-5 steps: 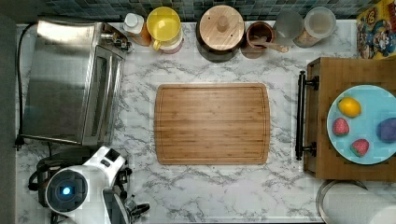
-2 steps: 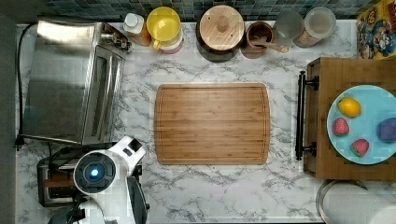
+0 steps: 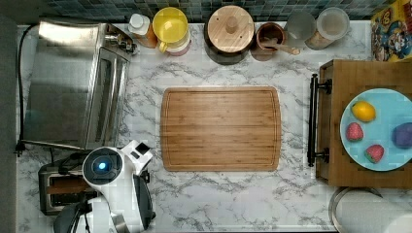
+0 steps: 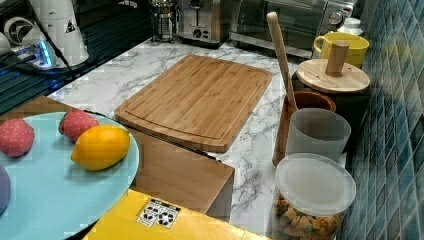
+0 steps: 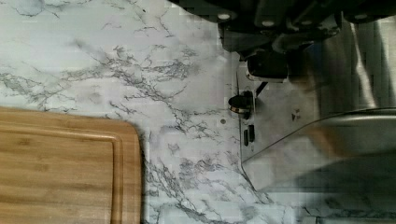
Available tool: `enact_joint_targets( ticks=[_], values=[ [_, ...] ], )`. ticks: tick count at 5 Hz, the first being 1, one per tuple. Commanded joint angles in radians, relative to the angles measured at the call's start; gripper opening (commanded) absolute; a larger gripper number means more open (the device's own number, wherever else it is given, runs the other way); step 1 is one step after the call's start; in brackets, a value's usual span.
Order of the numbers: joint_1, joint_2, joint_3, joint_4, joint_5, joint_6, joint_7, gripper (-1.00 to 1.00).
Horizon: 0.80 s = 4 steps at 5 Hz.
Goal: Turn on the toaster.
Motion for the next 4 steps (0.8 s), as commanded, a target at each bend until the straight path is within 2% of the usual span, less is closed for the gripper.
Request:
enact_joint_targets(
  ticks=[1,2,3,4],
  values=[
    [0.017,-0.047,-0.001,-0.045,0.056,0.052,-0.016,-1.0],
    [0.032,-0.021,0.028,-0.057,0.063,0.054,-0.043,-1.0],
    [0.032,0.026,0.049,-0.043,0.023,0.033,-0.014,-1.0],
    [0.012,0.052,0.056,-0.038,-0.011,0.022,0.016,-1.0]
  ],
)
